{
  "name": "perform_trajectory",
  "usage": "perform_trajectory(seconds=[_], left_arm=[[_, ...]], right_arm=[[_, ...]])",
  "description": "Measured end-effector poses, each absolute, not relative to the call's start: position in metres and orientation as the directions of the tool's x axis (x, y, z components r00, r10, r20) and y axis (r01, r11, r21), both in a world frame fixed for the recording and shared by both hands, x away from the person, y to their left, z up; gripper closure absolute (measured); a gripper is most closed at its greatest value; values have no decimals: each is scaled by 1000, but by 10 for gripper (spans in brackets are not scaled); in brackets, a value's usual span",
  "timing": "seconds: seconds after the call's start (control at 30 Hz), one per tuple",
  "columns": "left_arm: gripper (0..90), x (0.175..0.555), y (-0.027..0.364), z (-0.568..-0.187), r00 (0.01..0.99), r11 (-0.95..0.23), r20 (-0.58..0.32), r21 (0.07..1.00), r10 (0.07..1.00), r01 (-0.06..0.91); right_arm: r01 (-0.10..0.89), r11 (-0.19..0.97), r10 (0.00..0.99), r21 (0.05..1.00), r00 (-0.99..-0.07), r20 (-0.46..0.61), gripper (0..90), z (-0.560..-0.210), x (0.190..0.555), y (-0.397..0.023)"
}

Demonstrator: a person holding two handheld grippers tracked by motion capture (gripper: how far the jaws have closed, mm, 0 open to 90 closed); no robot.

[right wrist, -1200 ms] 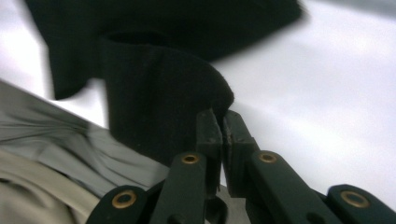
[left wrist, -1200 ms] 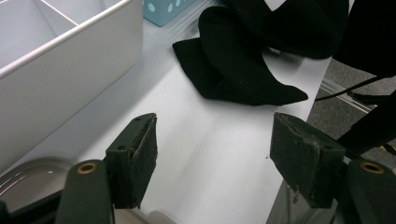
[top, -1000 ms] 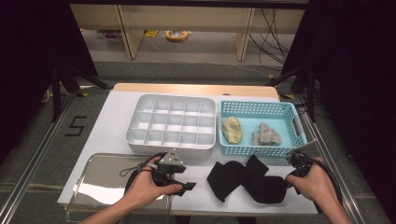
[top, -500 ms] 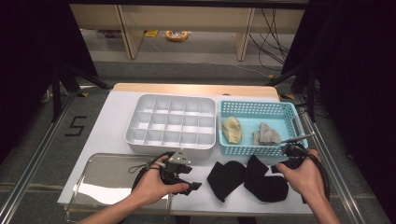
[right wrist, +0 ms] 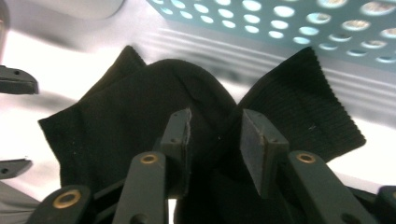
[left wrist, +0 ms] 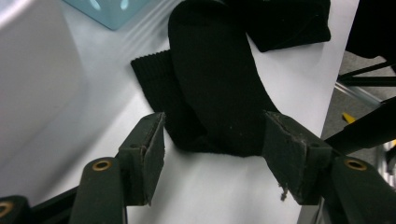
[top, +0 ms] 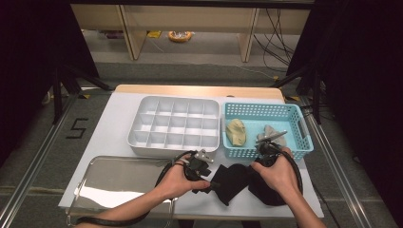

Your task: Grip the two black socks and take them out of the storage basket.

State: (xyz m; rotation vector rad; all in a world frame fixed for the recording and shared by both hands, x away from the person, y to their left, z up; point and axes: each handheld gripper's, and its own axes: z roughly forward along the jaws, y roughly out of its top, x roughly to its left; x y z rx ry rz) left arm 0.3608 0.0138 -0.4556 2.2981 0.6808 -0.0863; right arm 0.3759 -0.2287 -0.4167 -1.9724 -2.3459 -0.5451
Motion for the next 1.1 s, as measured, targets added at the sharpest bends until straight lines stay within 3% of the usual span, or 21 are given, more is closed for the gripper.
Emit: perform_trajectory(seconds=[0.1,0.13,0.27,0.57,0.83,1.1], left_arm=[[394,362,11,-460,854,-608,-261,611,450,507],[400,362,9,-463,845,-594,-281,612,455,523],[444,361,5,-467,849,-603,-288,606,443,519],[648,360,-5,-470,862,-635,-263,589,433,499],[841,359,-7,-471,859,-638,-271,581,435,506],[863,350,9,-450,856,-617,-279,600,436,510]], right_arm=[[946,175,944,272,-240,228,610,-422,377,-229],[962,151,952,229,-204,229,605,-421,376,-227],[957,170,951,234,-221,215,607,-427,376,-228],[966,184,947,182,-224,229,779,-430,373,-226],[962,195,947,193,-236,217,852,-430,372,-229],[955,205,941,215,-253,223,874,-426,368,-223]])
